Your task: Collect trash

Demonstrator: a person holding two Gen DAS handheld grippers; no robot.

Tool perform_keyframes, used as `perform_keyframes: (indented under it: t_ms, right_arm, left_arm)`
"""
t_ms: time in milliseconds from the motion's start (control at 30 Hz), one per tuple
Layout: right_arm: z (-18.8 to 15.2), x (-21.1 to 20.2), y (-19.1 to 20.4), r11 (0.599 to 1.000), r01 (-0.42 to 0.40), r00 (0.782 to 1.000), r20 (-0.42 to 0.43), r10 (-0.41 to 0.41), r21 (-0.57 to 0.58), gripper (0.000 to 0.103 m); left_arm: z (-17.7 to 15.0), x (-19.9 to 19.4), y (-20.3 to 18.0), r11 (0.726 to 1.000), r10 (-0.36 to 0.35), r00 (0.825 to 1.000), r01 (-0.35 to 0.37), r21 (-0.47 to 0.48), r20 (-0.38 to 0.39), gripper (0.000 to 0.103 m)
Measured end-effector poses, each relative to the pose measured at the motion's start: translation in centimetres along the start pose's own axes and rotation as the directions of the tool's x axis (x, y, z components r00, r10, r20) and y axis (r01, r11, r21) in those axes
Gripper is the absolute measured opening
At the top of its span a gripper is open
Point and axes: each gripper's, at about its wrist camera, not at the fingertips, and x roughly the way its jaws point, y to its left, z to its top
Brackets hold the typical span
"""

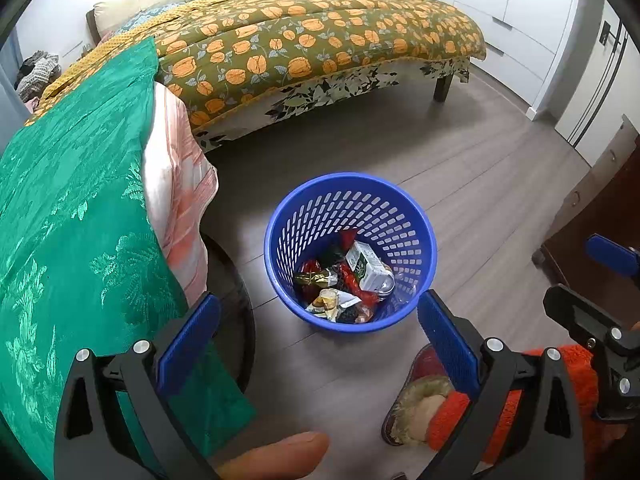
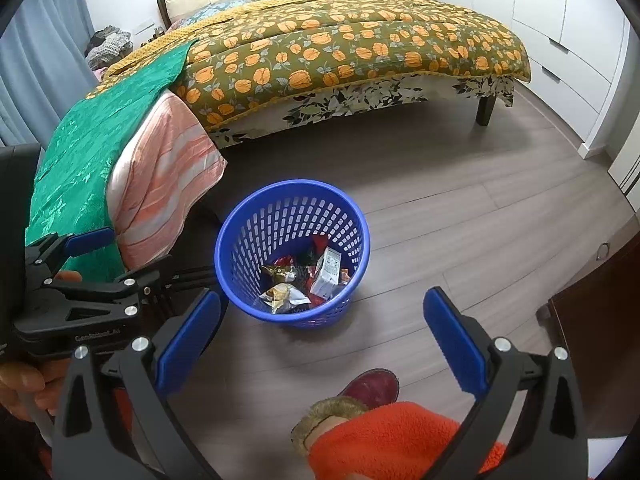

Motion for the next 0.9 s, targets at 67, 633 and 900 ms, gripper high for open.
perform_keyframes:
  t_ms: [67,633,900]
  right_arm:
    - [-0.05,-0.02,0.03,1.000,0.001,1.000,0.000,-0.001,0.001,0.098]
    - [-0.05,-0.02,-0.05,1.000,0.000,1.000,0.001,0.000,0.003,0.098]
    - [-0.03,-0.01,-0.09,1.000,0.002,1.000,0.001,-0.002,0.004,0.098]
  left_arm:
    - [0.00,0.00,-0.01,1.000,-0.001,1.000,0.001,0.000,0.000,0.098]
    - [0.01,-0.21,-0.18,1.000,0.003,1.000,-0.004,0.009,0.003,0.098]
    - [0.06,-0.30,-0.31,1.000,0.006,1.000,-0.006,0.011,0.002,0.098]
